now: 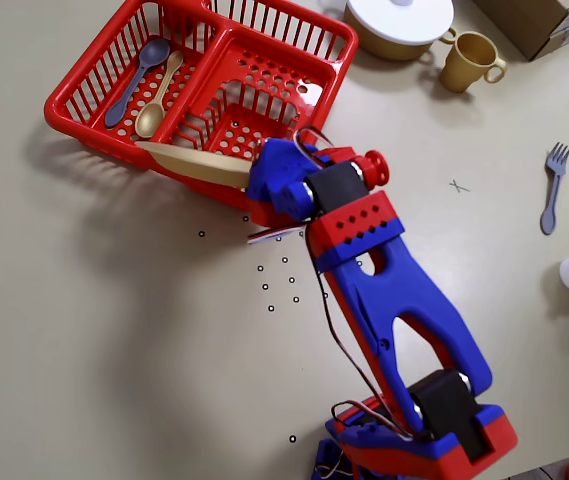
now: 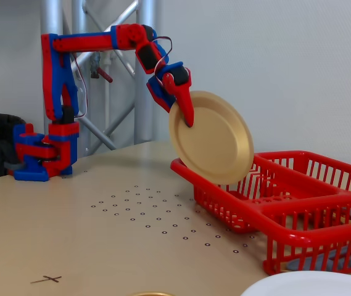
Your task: Grasp the plate, place it on the cross drawn on the table.
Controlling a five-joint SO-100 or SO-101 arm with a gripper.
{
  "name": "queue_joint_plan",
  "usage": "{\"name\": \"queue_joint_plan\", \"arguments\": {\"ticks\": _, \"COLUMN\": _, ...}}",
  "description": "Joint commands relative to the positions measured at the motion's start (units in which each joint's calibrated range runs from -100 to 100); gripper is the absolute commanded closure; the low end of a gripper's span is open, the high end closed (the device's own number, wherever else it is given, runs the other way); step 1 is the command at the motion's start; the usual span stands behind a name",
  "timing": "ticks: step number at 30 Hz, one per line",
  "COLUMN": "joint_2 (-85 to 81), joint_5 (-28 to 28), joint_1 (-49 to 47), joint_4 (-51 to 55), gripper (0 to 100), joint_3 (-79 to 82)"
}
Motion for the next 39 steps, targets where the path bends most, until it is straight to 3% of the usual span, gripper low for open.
{"name": "queue_joint_plan", "arguments": {"ticks": 1, "joint_2": -1.8, "joint_5": 2.1, "joint_1": -1.1, "joint_4": 1.9, "gripper": 100, "joint_3": -5.7}}
{"name": "queue_joint_plan", "arguments": {"ticks": 9, "joint_2": -6.3, "joint_5": 8.7, "joint_1": 0.5, "joint_4": 3.1, "gripper": 100, "joint_3": -4.3}}
{"name": "queue_joint_plan", "arguments": {"ticks": 26, "joint_2": -25.2, "joint_5": 22.0, "joint_1": 15.6, "joint_4": 1.0, "gripper": 100, "joint_3": 4.9}}
{"name": "queue_joint_plan", "arguments": {"ticks": 34, "joint_2": -43.5, "joint_5": 32.2, "joint_1": 25.4, "joint_4": -4.3, "gripper": 100, "joint_3": 21.5}}
{"name": "queue_joint_plan", "arguments": {"ticks": 39, "joint_2": -46.7, "joint_5": 35.7, "joint_1": 32.6, "joint_4": -8.9, "gripper": 100, "joint_3": 27.8}}
